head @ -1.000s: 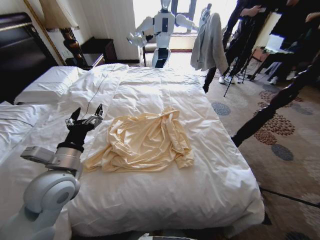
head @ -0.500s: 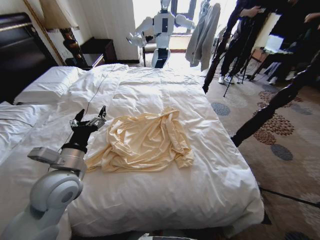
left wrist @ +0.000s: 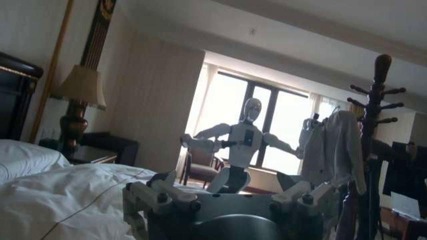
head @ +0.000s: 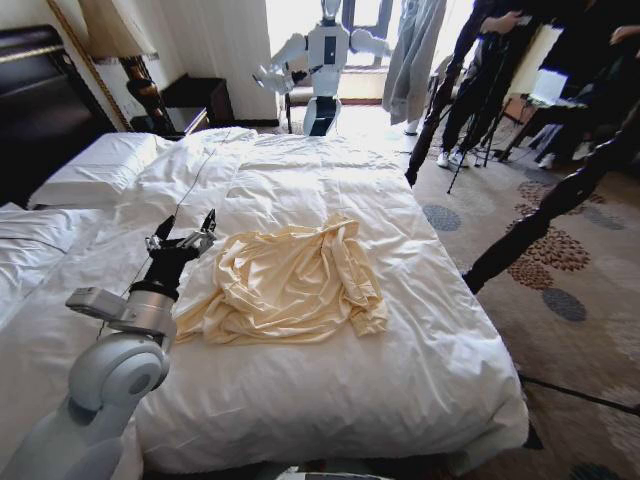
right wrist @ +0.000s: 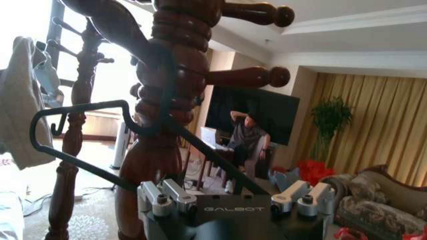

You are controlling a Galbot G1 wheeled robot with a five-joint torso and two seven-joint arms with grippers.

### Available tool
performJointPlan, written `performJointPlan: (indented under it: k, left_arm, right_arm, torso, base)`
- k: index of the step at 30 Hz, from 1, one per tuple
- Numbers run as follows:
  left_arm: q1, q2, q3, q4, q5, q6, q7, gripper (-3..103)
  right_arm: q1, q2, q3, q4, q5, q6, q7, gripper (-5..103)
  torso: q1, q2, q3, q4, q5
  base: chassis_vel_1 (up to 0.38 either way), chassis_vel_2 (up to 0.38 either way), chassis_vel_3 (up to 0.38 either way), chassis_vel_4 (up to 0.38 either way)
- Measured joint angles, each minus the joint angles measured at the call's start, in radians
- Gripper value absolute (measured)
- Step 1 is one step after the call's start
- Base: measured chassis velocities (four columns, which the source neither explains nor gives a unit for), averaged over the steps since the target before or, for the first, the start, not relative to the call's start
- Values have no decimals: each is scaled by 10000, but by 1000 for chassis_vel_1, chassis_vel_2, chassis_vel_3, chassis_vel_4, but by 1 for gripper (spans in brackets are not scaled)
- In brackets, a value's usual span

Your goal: Pick up the clothes from the bed and hang them on the clothes hanger.

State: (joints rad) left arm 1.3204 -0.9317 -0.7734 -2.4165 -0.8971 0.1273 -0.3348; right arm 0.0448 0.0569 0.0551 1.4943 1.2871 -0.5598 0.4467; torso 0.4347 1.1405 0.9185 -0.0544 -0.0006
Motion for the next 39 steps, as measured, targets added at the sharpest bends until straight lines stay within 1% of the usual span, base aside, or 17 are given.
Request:
performJointPlan:
  k: [1, 3, 4, 6, 7, 9, 10, 13, 14, 16, 19, 21, 22, 24, 25, 30, 39]
  left_arm:
    - [0, -16, 0, 30, 2, -23, 32, 100]
    - [0, -23, 1, 44, 3, -38, 45, 100]
    - [-15, -21, 10, 60, 3, -47, 54, 100]
    - [-56, 4, 15, 78, 3, -50, 55, 100]
    - [-56, 4, 15, 78, 3, -50, 55, 100]
    - [-123, 61, 17, 89, -29, -50, 55, 100]
    - [-123, 61, 17, 89, -29, -50, 55, 100]
    - [-214, 119, 37, 93, -120, -43, 52, 100]
    - [-214, 119, 37, 93, -120, -43, 52, 100]
    - [-255, 122, 81, 106, -132, -31, 51, 100]
    - [-269, 99, 117, 108, -133, -22, 52, 100]
    - [-273, 61, 132, 112, -133, -21, 51, 100]
    - [-273, 61, 132, 112, -133, -21, 51, 100]
    - [-270, 25, 132, 130, -124, -21, 58, 100]
    - [-267, 14, 129, 135, -118, -23, 63, 100]
    - [-243, -20, 100, 136, -110, -36, 75, 100]
    - [-70, -220, 84, 90, 94, -68, 160, 100]
  right_arm:
    - [0, 21, 1, 35, 16, 10, 43, 82]
    - [-4, 45, 0, 41, 24, 21, 73, 82]
    - [-10, 76, 0, 38, 46, 30, 99, 71]
    - [-13, 90, 0, 11, 117, 40, 106, 65]
    - [-13, 90, 0, 11, 117, 40, 106, 65]
    - [-7, 95, 0, -89, 296, 49, 110, 54]
    - [-7, 95, 0, -89, 296, 49, 110, 54]
    - [-6, 41, 1, -156, 375, 102, 95, 38]
    - [-6, 41, 1, -156, 375, 102, 95, 38]
    - [-12, 1, 5, -59, 501, 104, 126, 27]
    - [-22, 0, 6, 43, 554, 103, 179, 22]
    - [-42, 28, 7, 193, 603, 99, 248, 12]
    - [-42, 28, 7, 193, 603, 99, 248, 12]
    - [-92, 68, 7, 421, 686, 93, 358, 1]
    - [-105, 96, 7, 489, 706, 81, 400, -2]
    - [-137, 240, 7, 723, 782, 66, 593, -2]
    - [-424, 260, 72, 1404, 939, 110, 767, -2]
  torso:
    - [0, 0, 0, 0, -1]
    - [0, 0, 0, 1, 0]
    - [0, 0, 0, 1, 1]
    - [0, 0, 0, 1, 1]
    - [0, 0, 0, 1, 1]
    - [0, 0, 0, 1, 4]
    - [0, 0, 0, 1, 4]
    - [0, 0, 0, 0, 4]
    - [0, 0, 0, 0, 4]
    - [0, 0, 0, -1, 4]
    - [0, 0, -1, 1, -1]
    - [0, 0, 0, 2, -1]
    - [0, 0, 0, 2, -1]
    - [0, 0, 0, 5, -3]
    - [0, 0, 0, 3, -3]
    - [0, 0, -1, 2, 5]
    - [0, 0, -1, 0, 2]
  base:
    - [0, 0, 0, 0]
    - [0, 0, 0, 0]
    - [0, 0, 0, 0]
    - [0, 0, 0, 0]
    - [0, 0, 0, 0]
    - [0, 0, 0, 0]
    - [0, 0, 0, 0]
    - [0, 0, 0, 0]
    - [0, 0, 0, 0]
    - [0, 0, 0, 0]
    - [0, 0, 0, 0]
    - [0, 0, 0, 0]
    - [0, 0, 0, 0]
    - [0, 0, 0, 0]
    - [0, 0, 0, 0]
    - [0, 0, 0, 0]
    - [0, 0, 0, 0]
